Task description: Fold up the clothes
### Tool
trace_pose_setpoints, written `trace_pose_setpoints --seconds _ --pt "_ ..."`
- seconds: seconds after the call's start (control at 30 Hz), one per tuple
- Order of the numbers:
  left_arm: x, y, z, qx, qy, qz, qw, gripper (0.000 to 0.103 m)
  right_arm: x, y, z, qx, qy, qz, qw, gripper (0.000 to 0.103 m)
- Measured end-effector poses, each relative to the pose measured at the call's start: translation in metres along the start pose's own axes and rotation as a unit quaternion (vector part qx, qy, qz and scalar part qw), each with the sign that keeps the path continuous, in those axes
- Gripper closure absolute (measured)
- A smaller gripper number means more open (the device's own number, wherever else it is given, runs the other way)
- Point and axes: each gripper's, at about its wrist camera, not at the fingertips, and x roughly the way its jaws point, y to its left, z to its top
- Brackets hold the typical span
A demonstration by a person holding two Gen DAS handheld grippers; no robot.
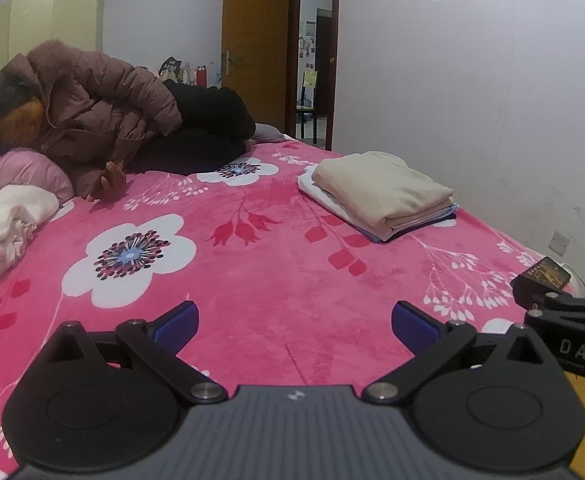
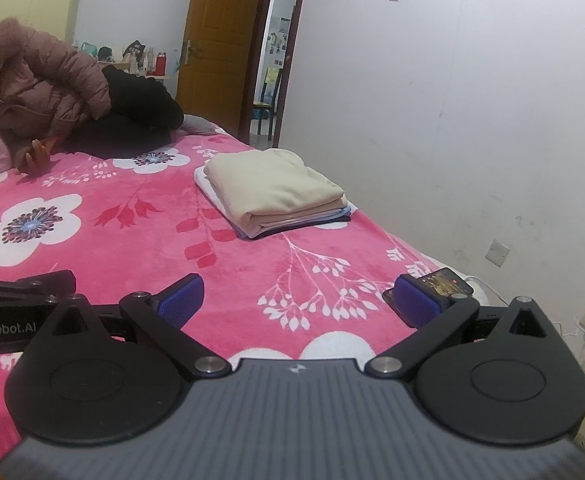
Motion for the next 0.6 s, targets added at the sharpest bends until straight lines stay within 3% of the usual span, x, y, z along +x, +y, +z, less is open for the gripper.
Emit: trace_pose_setpoints --seconds 0.6 --pt "-0.0043 -0.0030 -0.0012 0.000 0.002 -0.009 1.0000 0.000 -0.0021 -0.0027 -0.0015 0.002 0.000 -0.002 1.000 0.001"
